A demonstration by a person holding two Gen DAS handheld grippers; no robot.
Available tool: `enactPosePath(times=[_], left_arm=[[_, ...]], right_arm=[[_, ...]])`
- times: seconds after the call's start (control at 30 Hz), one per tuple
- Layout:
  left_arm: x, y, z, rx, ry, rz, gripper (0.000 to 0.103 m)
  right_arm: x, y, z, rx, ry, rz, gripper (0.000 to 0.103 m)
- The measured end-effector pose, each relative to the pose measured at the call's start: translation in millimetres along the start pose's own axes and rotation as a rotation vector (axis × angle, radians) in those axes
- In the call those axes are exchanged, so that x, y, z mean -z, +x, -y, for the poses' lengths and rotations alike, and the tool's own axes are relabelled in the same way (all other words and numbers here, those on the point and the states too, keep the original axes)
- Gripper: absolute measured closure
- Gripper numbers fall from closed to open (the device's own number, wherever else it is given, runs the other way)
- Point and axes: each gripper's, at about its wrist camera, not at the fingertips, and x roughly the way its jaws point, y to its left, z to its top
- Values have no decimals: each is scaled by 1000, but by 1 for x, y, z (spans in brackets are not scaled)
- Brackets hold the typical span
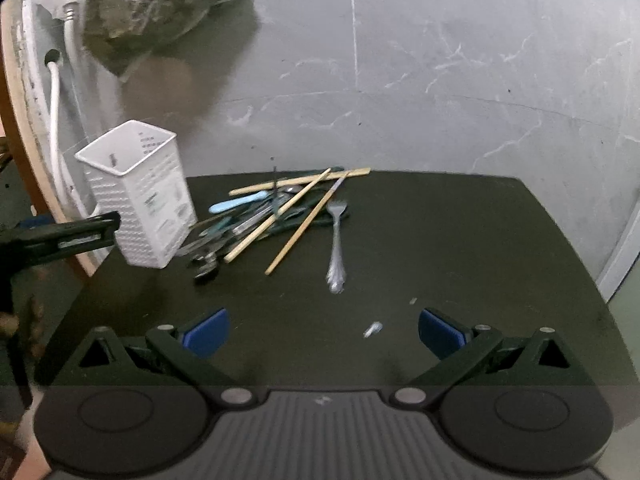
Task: Organize utensils
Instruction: 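Grasp the white caddy rim with the left gripper while the right gripper approaches the utensils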
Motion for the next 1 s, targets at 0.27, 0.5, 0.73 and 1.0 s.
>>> enactPosePath(times=[0.27,0.5,0.73,1.0], left_arm=[[-22,53,28,-67,47,0,1],[-27,76,26,-88,16,-67,1],[-27,79,21,-16,29,-70,15],[-24,77,13,54,23,-52,20]], right_arm=[[-33,47,29,-58,5,-27,0],[-44,73,24,-111,-34,-68,0],[-51,84,12,-91,-4,-69,0],[-55,94,1,-56,35,-73,0]])
